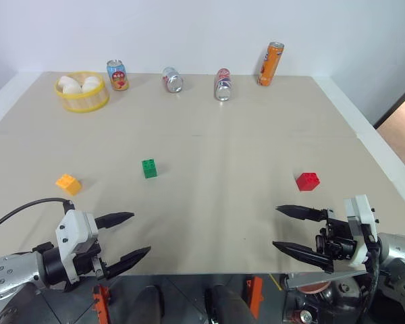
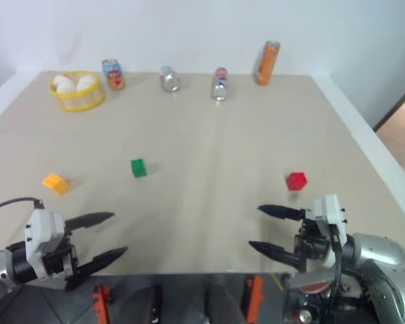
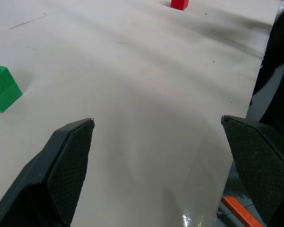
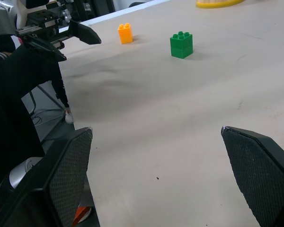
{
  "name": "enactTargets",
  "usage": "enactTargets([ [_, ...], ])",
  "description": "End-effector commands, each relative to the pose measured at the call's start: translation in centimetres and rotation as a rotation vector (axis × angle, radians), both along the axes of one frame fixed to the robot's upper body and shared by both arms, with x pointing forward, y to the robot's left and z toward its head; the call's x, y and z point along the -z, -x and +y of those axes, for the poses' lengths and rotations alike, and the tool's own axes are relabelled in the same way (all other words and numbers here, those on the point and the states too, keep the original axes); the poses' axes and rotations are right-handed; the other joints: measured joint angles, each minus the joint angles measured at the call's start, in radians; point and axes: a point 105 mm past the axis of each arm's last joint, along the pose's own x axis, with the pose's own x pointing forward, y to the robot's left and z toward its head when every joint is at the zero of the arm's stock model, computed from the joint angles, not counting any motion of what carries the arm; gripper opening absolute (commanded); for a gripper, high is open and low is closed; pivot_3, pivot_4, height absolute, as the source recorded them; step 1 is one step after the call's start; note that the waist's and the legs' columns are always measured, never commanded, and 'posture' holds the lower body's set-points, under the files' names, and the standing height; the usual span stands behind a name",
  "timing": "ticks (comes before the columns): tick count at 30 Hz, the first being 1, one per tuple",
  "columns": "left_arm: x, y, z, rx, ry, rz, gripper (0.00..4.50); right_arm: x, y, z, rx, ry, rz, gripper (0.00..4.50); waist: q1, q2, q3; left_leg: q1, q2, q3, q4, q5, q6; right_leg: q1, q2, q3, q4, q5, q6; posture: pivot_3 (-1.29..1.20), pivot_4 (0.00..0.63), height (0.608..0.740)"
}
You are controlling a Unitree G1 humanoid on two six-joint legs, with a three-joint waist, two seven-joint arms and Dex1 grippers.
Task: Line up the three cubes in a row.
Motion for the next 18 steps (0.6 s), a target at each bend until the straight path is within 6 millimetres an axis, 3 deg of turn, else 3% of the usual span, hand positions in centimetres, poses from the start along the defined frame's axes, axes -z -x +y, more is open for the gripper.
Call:
enactTargets([
  [1,-0.99,0.28,-0.54,0.028,0.0,-0.042,4.46,-0.64,0.18,-0.03,-0.007,0.016,-0.025,4.5,0.0,0.0,0.0,0.0,0.0,0.0,0.0,0.0,0.0,0.0,0.0,0.0,0.0,0.0,0.0,0.0,0.15,0.74],
  [18,-1.52,-0.07,-0.94,0.041,0.014,-0.069,4.46,-0.32,-0.09,-0.04,0.012,0.039,0.044,4.5,0.0,0.0,0.0,0.0,0.0,0.0,0.001,0.0,0.0,0.001,0.0,0.001,0.0,0.0,0.0,0.0,0.15,0.74],
])
